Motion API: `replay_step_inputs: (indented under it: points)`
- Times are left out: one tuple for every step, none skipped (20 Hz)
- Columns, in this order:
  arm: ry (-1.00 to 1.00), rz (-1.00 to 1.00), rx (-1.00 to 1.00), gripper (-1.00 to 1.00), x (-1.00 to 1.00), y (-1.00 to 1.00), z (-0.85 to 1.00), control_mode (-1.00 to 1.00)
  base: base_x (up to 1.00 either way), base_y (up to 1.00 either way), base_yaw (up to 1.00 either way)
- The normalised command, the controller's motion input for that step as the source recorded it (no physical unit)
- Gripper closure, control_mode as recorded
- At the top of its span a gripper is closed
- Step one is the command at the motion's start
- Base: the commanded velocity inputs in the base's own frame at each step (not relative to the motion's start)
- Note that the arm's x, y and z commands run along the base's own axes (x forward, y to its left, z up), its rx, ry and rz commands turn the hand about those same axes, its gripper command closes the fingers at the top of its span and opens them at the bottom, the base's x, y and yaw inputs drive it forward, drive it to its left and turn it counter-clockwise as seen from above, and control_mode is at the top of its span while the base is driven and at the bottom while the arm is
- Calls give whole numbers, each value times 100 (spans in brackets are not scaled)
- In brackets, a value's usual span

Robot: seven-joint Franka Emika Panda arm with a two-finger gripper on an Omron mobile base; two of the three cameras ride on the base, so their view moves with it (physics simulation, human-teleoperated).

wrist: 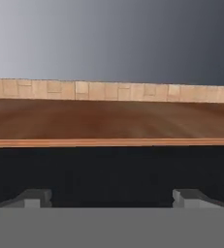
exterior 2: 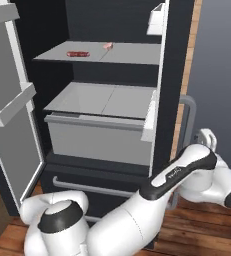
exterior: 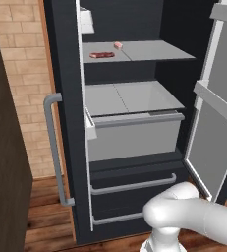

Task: Place the steak on the counter behind the older steak on the same shelf of the fridge to maintain FIFO order. Close the fridge door when finished.

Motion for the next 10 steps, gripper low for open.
replay_step_inputs:
  points:
    - [-3, 33, 2, -100, 0, 62, -11, -100, 0, 0, 0]
    - [-4, 33, 0, -100, 0, 76, -6, -100, 0, 0, 0]
    - [-4, 33, 0, -100, -1, 86, -4, -100, 0, 0, 0]
    - [-4, 34, 0, -100, -1, 99, -2, -100, 0, 0, 0]
    - [-3, 35, 0, -100, -2, 100, -5, -100, 0, 0, 0]
    - [0, 34, 0, -100, -5, 100, -9, -100, 0, 0, 0]
    - [0, 33, 0, -100, -6, 100, -8, -100, 0, 0, 0]
    - [0, 31, 0, -100, -2, 100, -7, -100, 0, 0, 0]
    - [0, 30, 0, -100, 0, 100, -3, -100, 0, 0, 0]
    - [0, 28, 0, -100, 0, 100, 0, -100, 0, 0, 0]
